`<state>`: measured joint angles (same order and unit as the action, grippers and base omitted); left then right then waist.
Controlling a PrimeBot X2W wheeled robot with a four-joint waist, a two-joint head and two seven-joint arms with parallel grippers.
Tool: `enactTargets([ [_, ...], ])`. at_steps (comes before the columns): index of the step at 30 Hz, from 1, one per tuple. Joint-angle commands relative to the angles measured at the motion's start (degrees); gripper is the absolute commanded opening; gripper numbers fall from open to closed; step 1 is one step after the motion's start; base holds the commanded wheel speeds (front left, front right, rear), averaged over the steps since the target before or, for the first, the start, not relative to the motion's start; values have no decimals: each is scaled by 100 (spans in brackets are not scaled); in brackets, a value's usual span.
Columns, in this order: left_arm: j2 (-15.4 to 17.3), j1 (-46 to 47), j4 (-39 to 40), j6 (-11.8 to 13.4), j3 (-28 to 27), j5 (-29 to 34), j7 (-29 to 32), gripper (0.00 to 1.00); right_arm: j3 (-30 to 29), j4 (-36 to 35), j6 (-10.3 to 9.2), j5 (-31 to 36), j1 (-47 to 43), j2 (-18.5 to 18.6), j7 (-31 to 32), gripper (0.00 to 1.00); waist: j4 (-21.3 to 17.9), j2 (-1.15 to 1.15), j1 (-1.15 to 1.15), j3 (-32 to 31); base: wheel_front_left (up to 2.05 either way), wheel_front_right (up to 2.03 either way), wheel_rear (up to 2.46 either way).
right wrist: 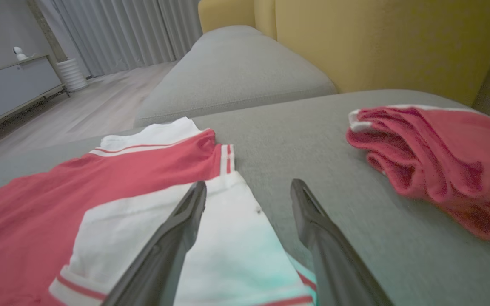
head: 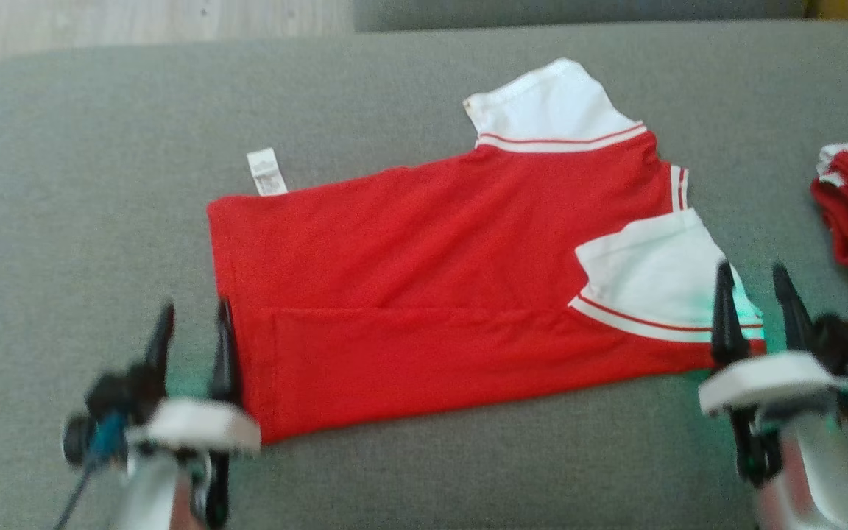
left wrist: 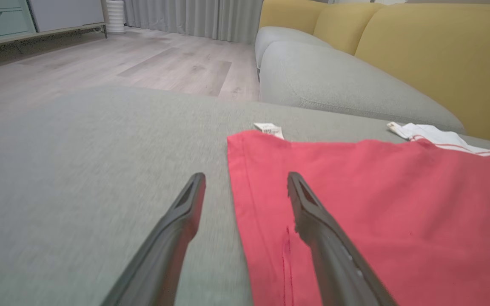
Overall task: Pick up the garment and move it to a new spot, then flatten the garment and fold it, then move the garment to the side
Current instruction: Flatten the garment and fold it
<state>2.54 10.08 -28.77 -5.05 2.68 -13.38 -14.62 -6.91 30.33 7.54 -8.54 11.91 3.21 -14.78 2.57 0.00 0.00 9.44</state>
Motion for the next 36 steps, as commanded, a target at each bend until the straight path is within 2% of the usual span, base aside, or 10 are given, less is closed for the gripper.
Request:
enactTargets([
  [1, 48, 464, 45, 16, -262, 96, -38, 100, 235, -219, -5, 66, 351, 85, -22, 100, -68, 0, 0, 238, 0, 0, 0],
  [12, 442, 2547, -1740, 44, -534, 368, -38, 100, 1079, -333, -5, 100, 1392, 48, -22, 100, -388, 0, 0, 1206, 0, 0, 0],
  [20, 445, 2938, -2287, -135, -386, 408, -38, 100, 1289, -329, -5, 76, 1743, 190, -22, 100, -408, 0, 0, 1494, 0, 0, 0],
  [21, 450, 2947, -2370, -133, -381, 422, -38, 96, 1311, -305, -5, 85, 1801, 206, -22, 100, -400, 0, 0, 1505, 0, 0, 0],
  [23, 454, 2976, -2499, -119, -391, 432, -38, 59, 1359, -248, -5, 93, 1949, 257, -22, 100, -376, 0, 0, 1530, 0, 0, 0],
  [26, 454, 3021, -2570, -98, -423, 423, -38, 47, 1421, -187, -5, 99, 2125, 304, -22, 100, -335, 0, 0, 1555, 0, 0, 0],
  [28, 441, 3063, -2568, -102, -434, 424, -38, 59, 1475, -113, -5, 98, 2317, 356, -11, 100, -284, 0, 0, 1576, 0, 0, 0],
  [30, 426, 3091, -2545, -106, -437, 434, -38, 92, 1538, -44, -5, 86, 2512, 416, 6, 100, -227, 0, 0, 1599, 0, 0, 0],
  [33, 398, 3118, -2567, -115, -444, 435, -38, 98, 1636, 45, -5, 55, 2742, 442, 7, 100, -173, 0, 0, 1626, 0, 0, 0],
  [36, 381, 3172, -2658, -128, -419, 451, -38, 45, 1662, 139, -5, -6, 2901, 426, 10, 100, -139, 0, 0, 1667, 0, 0, 0],
])
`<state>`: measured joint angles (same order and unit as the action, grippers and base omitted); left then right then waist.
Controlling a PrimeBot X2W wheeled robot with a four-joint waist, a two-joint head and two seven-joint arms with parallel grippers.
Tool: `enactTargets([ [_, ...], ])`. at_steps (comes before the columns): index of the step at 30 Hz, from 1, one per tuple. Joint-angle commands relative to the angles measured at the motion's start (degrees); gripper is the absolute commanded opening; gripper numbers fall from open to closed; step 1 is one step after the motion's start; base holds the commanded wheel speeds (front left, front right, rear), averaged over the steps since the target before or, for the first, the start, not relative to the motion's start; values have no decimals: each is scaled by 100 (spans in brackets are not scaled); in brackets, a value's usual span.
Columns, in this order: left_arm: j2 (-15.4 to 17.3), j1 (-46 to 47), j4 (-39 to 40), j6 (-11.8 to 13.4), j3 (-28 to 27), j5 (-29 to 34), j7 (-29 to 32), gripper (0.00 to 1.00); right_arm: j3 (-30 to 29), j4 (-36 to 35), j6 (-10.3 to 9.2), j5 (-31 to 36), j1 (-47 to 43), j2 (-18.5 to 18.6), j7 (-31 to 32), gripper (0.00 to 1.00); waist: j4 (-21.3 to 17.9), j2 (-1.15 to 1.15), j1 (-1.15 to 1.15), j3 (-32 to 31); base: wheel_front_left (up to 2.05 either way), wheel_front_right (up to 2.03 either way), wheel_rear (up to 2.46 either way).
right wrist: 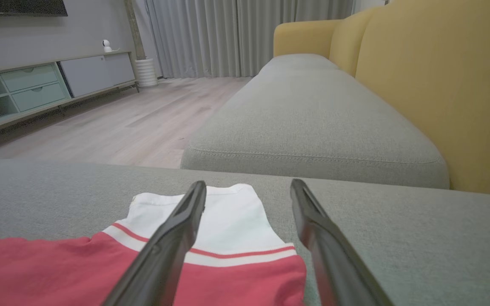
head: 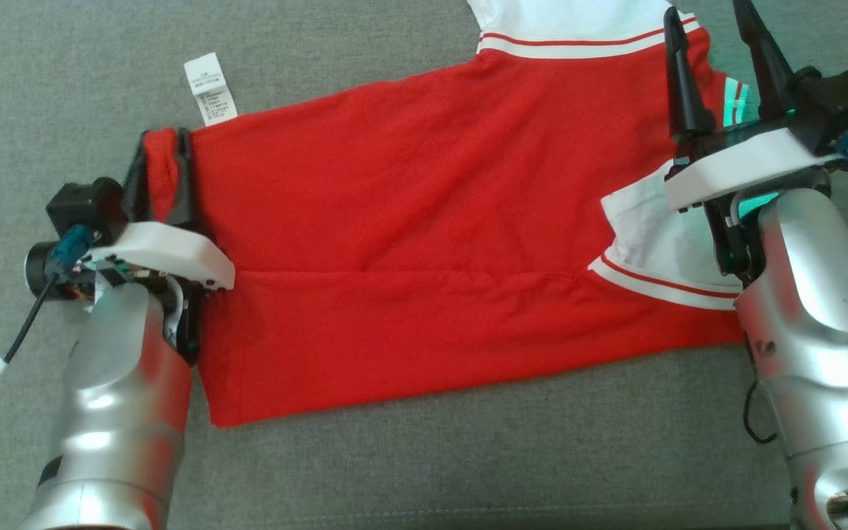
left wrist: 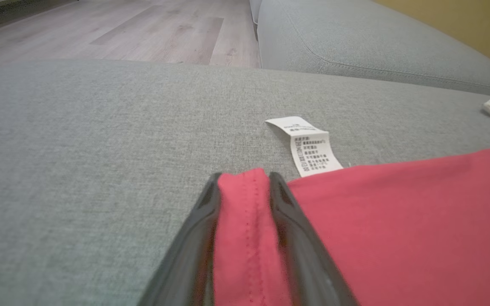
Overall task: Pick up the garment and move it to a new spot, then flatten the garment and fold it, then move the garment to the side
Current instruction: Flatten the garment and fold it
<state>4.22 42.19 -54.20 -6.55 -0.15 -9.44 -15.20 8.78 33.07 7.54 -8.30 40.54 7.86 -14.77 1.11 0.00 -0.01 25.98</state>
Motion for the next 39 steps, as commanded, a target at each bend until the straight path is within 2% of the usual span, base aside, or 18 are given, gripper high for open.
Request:
enactTargets([
  [1, 207, -13, -131, 17, -137, 53, 20, 32, 98, -100, -5, -47, 92, -39, 18, 100, 16, 0, 1, 35, 0, 0, 0],
  [2, 204, 14, -142, 13, -132, 57, 20, 12, 107, -59, -5, -55, 154, -32, 46, 100, 27, 0, 1, 54, 0, 0, 0],
  [3, 200, 46, -149, 10, -126, 62, 20, 0, 129, -15, -5, -49, 234, -20, 104, 100, 37, 0, 1, 83, 0, 0, 0],
  [10, 78, 261, -15, 1, -25, 127, 20, 0, 122, 609, -5, 101, 1157, 242, 1044, 100, 309, 0, 1, 312, 0, 0, 0],
  [18, -120, 441, 274, -50, 420, 51, 20, 0, 65, 1647, -5, 355, 2312, 608, 2228, 100, 942, 0, 1, 574, 0, 0, 0],
  [24, -132, 479, 474, -75, 1291, -716, 20, 0, 91, 2355, -5, 615, 2756, 730, 2802, 100, 1251, 0, 1, 690, 0, 0, 0],
  [27, -133, 483, 549, 0, 1628, -975, 20, 0, 129, 2639, -5, 654, 2844, 707, 2957, 100, 1300, 0, 1, 693, 0, 0, 0],
  [28, -133, 487, 568, 39, 1709, -1029, 20, 0, 95, 2697, -5, 634, 2874, 692, 2953, 80, 1299, 0, 1, 695, 0, 0, 0],
  [29, -133, 489, 583, 78, 1775, -1074, 20, 0, 90, 2731, -5, 644, 2901, 678, 2909, 0, 1293, 0, 1, 694, 0, 0, 0],
  [34, -134, 496, 719, 232, 1856, -1106, 20, 0, 9, 2742, -5, 787, 2972, 748, 2434, 0, 1227, 0, 1, 650, 0, 0, 0],
  [39, -128, 498, 1230, 477, 1546, -763, 20, 0, -532, 2590, -5, 958, 3012, 773, 1285, 0, 1073, 0, 1, 545, 0, 0, 0],
])
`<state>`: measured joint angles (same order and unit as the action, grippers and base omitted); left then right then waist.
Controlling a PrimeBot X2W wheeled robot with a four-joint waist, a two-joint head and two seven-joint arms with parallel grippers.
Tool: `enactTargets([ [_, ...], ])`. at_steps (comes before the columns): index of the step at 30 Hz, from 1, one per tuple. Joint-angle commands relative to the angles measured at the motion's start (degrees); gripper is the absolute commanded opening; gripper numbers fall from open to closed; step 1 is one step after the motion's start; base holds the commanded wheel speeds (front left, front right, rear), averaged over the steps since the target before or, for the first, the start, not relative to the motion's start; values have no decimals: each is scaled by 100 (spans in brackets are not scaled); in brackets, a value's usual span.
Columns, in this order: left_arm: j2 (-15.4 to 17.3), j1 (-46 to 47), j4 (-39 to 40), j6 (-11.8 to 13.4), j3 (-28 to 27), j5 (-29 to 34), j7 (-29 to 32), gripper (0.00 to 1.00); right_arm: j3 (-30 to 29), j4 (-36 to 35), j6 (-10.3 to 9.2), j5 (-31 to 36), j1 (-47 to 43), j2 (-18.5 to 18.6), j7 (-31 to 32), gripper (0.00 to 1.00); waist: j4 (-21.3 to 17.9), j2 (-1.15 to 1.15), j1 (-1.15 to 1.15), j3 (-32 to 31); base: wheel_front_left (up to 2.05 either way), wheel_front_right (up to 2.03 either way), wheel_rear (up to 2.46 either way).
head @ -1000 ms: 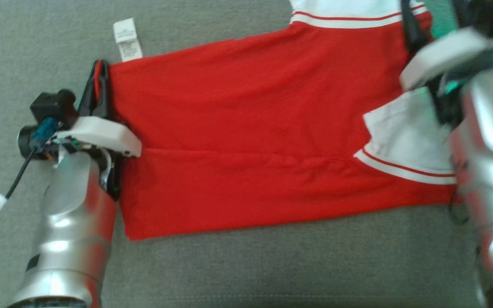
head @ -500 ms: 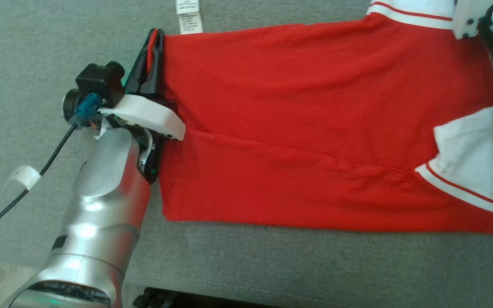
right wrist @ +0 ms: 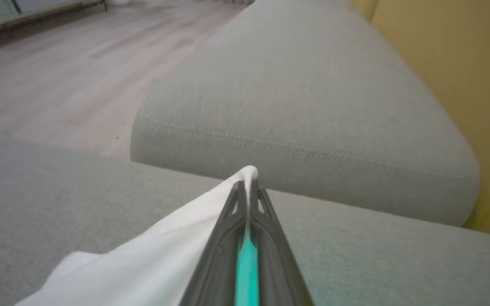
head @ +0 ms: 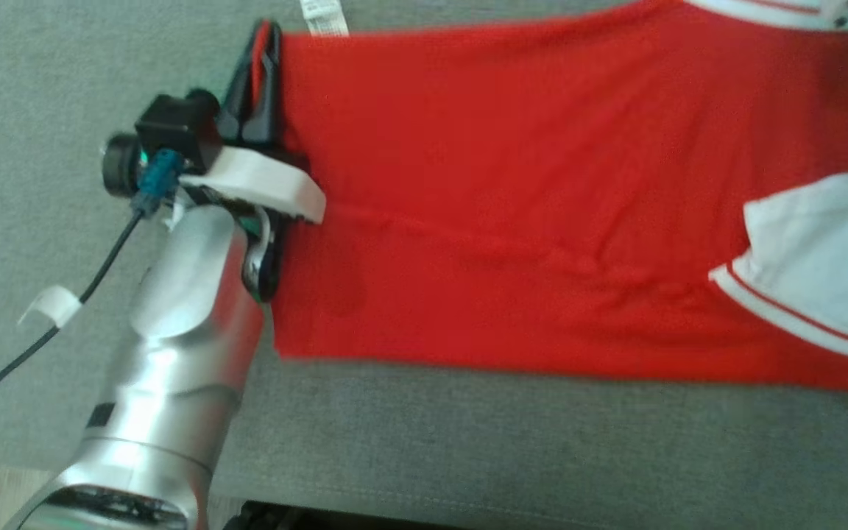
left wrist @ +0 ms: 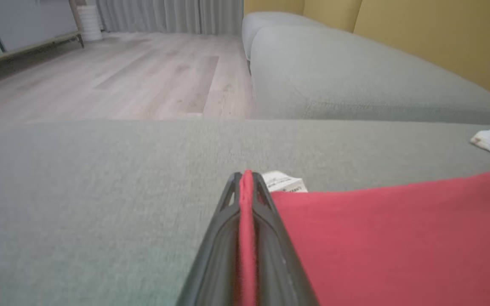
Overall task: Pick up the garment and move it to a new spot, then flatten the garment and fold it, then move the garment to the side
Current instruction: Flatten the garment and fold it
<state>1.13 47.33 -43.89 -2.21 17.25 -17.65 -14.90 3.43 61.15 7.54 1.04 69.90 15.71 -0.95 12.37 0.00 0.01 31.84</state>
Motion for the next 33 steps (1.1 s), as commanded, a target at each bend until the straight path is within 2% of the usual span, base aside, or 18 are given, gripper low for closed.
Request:
enactTargets([
  [1, 196, -29, 351, 83, -278, 166, -10, 0, -120, -247, -5, 54, 75, -36, -348, 0, -98, 0, -1, -69, 0, 0, 0],
  [5, 255, -161, 933, 217, -621, 568, -10, 0, -474, -233, -5, 111, -28, -227, -1099, 0, -312, 0, -1, -260, 0, 0, 0],
  [8, 308, -331, 1082, 232, -823, 777, -10, 0, -618, -238, -5, -8, -199, -430, -1315, 0, -495, 0, -1, -455, 0, 0, 0],
  [12, 378, -664, 1195, 221, -1048, 972, -10, 0, -521, -509, -5, -379, -686, -700, -1396, 0, -734, 0, -1, -733, 0, 0, 0],
  [20, 371, -1889, 1643, 396, -1523, 1217, -10, 0, -206, -1968, -5, -1555, -2820, -889, -1403, 0, -1174, 0, -1, -1399, 0, 0, 0],
  [28, 243, -2933, 1572, 335, -1622, 1283, -10, 0, 24, -2506, -5, -2154, -4607, -950, -1404, 0, -1320, 0, -1, -1856, 0, 0, 0],
  [29, 230, -3010, 1569, 334, -1603, 1284, -10, 11, 34, -2498, -5, -2152, -4704, -951, -1404, 0, -1316, 0, -1, -1890, 0, 0, 0],
  [30, 218, -3083, 1581, 351, -1590, 1288, -10, 36, 41, -2466, -5, -2167, -4778, -964, -1404, 44, -1312, 0, -1, -1925, 0, 0, 0],
  [31, 209, -3162, 1577, 376, -1580, 1289, -10, 67, 32, -2443, -5, -2196, -4832, -982, -1404, 100, -1304, 0, -1, -1967, 0, 0, 0],
  [32, 201, -3236, 1583, 407, -1581, 1276, -10, 95, -6, -2458, -5, -2215, -4867, -999, -1404, 100, -1295, 0, -1, -2006, 0, 0, 0],
  [33, 195, -3303, 1647, 472, -1593, 1278, -10, 100, -54, -2516, -5, -2200, -4886, -1010, -1404, 100, -1284, 0, -1, -2035, 0, 0, 0],
])
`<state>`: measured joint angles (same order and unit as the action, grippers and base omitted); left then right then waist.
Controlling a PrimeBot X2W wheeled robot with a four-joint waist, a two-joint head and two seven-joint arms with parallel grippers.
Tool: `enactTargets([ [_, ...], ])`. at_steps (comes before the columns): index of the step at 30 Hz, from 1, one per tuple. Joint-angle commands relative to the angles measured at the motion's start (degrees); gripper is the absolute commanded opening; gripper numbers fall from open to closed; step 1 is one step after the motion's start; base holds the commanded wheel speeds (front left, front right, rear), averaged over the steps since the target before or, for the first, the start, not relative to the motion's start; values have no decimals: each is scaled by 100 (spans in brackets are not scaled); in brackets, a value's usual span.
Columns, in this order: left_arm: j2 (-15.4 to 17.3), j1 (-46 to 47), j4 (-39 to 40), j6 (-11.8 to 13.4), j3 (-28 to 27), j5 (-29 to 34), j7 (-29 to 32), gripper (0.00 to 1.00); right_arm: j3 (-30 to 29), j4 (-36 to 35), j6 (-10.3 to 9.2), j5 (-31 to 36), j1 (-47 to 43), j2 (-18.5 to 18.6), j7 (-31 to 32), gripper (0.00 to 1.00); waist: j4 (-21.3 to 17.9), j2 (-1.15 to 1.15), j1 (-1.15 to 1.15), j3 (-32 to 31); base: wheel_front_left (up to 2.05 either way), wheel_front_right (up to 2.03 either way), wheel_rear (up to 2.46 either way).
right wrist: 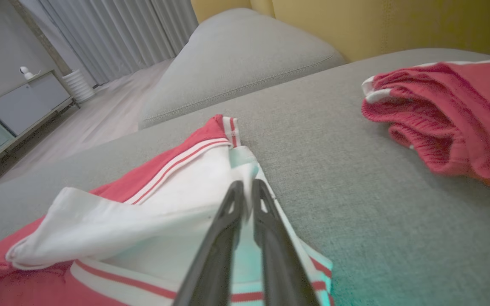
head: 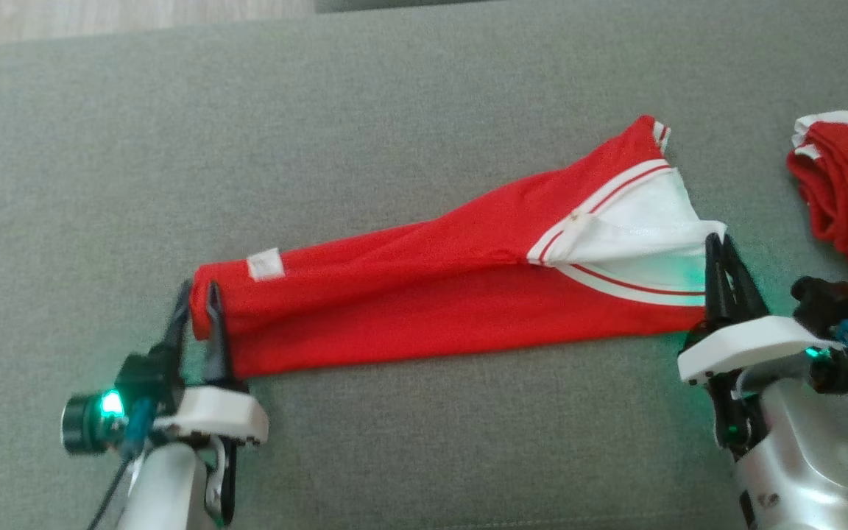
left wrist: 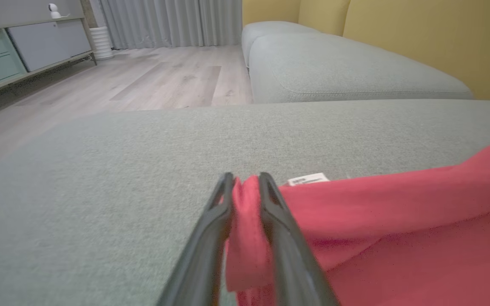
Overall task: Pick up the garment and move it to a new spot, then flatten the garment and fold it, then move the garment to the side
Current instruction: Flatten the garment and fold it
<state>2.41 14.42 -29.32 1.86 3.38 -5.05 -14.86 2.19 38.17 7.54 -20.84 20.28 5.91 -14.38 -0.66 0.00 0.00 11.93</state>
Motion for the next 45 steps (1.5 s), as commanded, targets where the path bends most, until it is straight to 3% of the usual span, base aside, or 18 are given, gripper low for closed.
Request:
enactTargets([
  [1, 62, -83, 279, 142, -207, 45, -14, 100, 3, -306, -5, 26, 58, -40, -62, 100, 34, 0, 0, -73, 0, 0, 0],
  [9, 50, -674, 910, 501, -85, 308, -14, 100, -452, -879, -5, 687, -251, -203, -62, 100, 169, 0, 0, -321, 0, 0, 0],
  [18, 50, -1193, 1177, 622, 209, 519, -14, 100, -669, -814, -5, 1131, -603, -298, -62, 100, 320, 0, 0, -550, 0, 0, 0],
  [24, 49, -1155, 1162, 619, 333, 463, -14, 100, -609, -562, -5, 1265, -397, -301, -62, 100, 405, 0, 0, -386, 0, 0, 0],
  [32, 48, -899, 969, 565, 574, 312, -14, 100, -878, 551, -5, 1945, 524, -193, -11, 100, 655, 0, 0, -10, 0, 0, 0],
  [39, 47, -817, 784, 570, 662, 197, -14, 100, -1498, 1641, -5, 2532, 1009, 22, 251, 100, 840, 0, 0, 149, 0, 0, 0],
  [45, 47, -783, 746, 588, 646, 142, -14, 100, -1264, 2364, -5, 2171, 1106, -166, 324, 96, 850, 0, 0, 177, 0, 0, 0],
])
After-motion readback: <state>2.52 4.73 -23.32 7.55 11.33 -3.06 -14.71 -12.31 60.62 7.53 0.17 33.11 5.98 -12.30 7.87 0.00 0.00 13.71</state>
